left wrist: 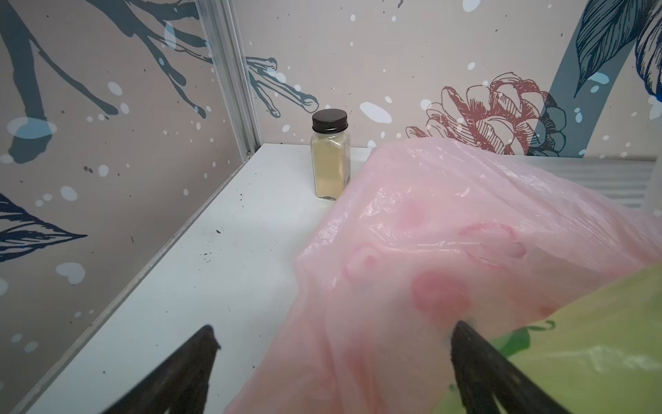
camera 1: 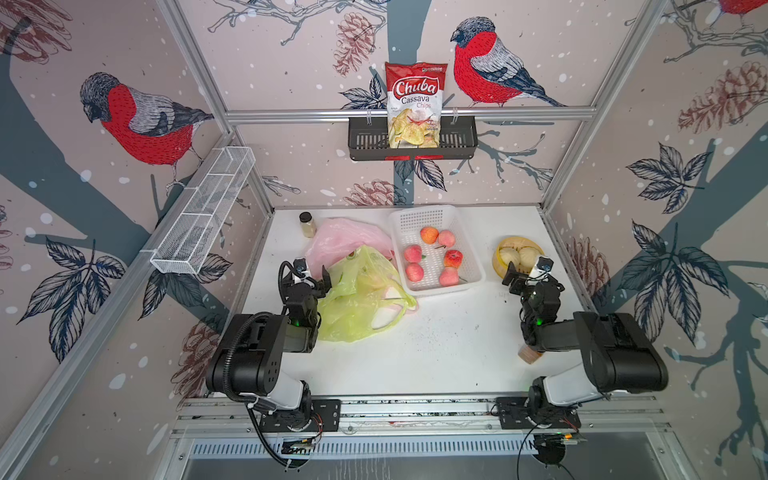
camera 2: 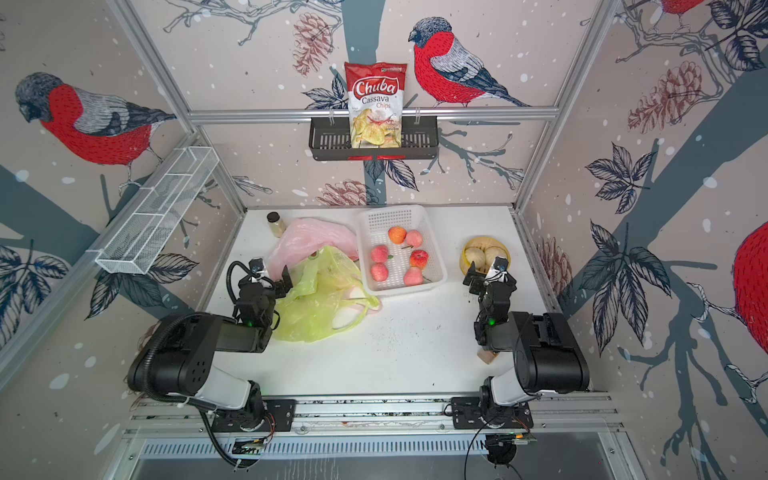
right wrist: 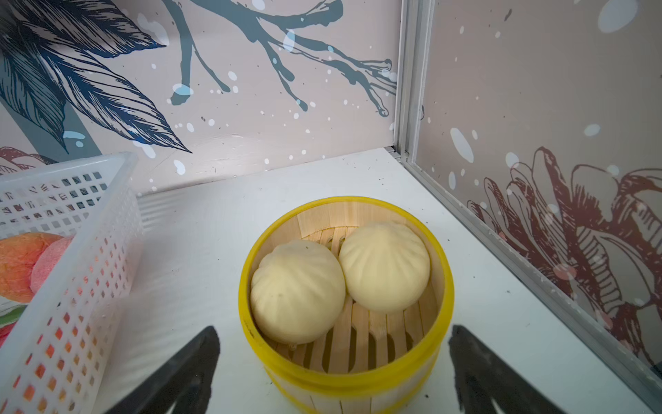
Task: Place the peach into a plastic bag & tie a knot
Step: Pick up the plastic bag.
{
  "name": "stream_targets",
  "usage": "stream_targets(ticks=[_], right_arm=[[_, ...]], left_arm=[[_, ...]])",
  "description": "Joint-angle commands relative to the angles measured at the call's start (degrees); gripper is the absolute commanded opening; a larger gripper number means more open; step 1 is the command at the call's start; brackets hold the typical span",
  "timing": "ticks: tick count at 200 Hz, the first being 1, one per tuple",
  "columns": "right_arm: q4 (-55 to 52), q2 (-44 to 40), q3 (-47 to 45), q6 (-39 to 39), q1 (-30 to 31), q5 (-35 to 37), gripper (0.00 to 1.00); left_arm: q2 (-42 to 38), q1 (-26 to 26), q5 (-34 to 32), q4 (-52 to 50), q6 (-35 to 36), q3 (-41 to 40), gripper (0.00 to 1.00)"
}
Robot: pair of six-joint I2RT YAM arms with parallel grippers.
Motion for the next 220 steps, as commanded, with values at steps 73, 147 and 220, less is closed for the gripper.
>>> stream_targets(ticks=[73,147,220], right_arm=[[0.48,-0.34,-0.15,-0.14,-0.31,-1.10,1.00],[-2.55,-4.53,0.44,-0.83,1.13,3.19,1.00],[-55.93,-20.14,18.58,29.30,-2.50,-4.11,0.82]], left_arm=[[-0.19,-0.04,-0.07,2.20,-0.59,0.06,0.99],[-7.42,-0.50,-1.85,-10.55,-0.78,3.68,0.99],[-36.07,-2.35,-0.02,-66.08,-30.93,19.41,0.74]])
